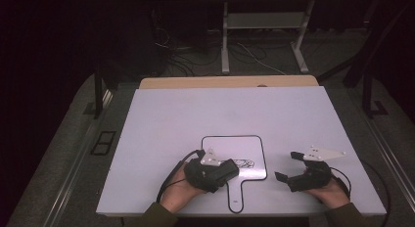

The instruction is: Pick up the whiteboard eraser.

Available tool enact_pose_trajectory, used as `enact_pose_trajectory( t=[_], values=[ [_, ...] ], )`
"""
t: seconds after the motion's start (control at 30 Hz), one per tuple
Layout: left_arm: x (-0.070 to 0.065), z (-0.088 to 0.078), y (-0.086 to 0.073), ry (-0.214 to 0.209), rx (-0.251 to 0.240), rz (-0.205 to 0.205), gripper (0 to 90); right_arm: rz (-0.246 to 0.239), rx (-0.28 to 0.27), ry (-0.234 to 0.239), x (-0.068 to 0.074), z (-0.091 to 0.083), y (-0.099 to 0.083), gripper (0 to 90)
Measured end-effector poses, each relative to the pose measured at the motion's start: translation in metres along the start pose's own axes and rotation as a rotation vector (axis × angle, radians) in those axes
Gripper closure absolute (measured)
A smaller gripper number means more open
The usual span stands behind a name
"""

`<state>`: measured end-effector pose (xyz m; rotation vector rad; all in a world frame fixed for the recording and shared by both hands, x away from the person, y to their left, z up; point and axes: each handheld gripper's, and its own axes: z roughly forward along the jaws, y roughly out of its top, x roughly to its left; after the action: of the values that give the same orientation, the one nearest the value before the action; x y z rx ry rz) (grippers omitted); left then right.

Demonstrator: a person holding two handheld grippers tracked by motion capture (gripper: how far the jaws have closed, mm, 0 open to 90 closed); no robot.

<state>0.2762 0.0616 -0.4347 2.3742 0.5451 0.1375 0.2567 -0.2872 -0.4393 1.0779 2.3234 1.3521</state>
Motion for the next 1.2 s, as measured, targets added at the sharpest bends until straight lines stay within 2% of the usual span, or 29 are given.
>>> enact_pose_trajectory(
  t=[0.37,0.5,0.63,0.7,0.77,0.8,0.93,1.07,1.2],
  values=[
    [0.0003,0.0001,0.0001,-0.005,0.0,-0.017,38.2,0.001,0.005,0.001,-0.0001,0.0002,-0.0002,0.4],
    [0.0006,-0.0004,0.0002,-0.008,0.008,0.004,38.6,0.001,0.004,0.002,0.0,0.0002,-0.0001,0.4],
    [-0.0005,0.001,-0.0009,-0.008,0.002,-0.001,38.1,0.003,0.004,0.002,0.0001,0.0002,-0.0001,0.4],
    [-0.0013,0.0022,-0.001,0.002,0.027,0.027,37.5,0.001,0.004,0.001,-0.0001,0.0003,-0.0001,0.4],
    [-0.0028,0.0027,-0.0002,0.01,0.026,0.019,37.9,0.001,0.003,0.001,-0.0001,0.0003,-0.0001,0.4],
    [-0.0018,0.002,0.0003,0.008,0.038,0.03,38.3,0.004,0.003,0.001,0.0,0.0001,0.0,0.4],
    [-0.0022,0.0031,0.0005,0.004,0.023,0.001,38.5,0.001,0.003,-0.002,-0.0007,-0.0003,-0.0001,0.4],
    [-0.0002,0.0028,0.0004,-0.008,0.021,0.002,38.2,0.002,0.001,-0.001,-0.0009,-0.0004,-0.0002,0.4],
    [0.0007,0.0029,-0.0004,-0.015,0.01,-0.014,37.9,0.001,0.001,-0.001,-0.0009,-0.0004,-0.0002,0.4]
  ],
)
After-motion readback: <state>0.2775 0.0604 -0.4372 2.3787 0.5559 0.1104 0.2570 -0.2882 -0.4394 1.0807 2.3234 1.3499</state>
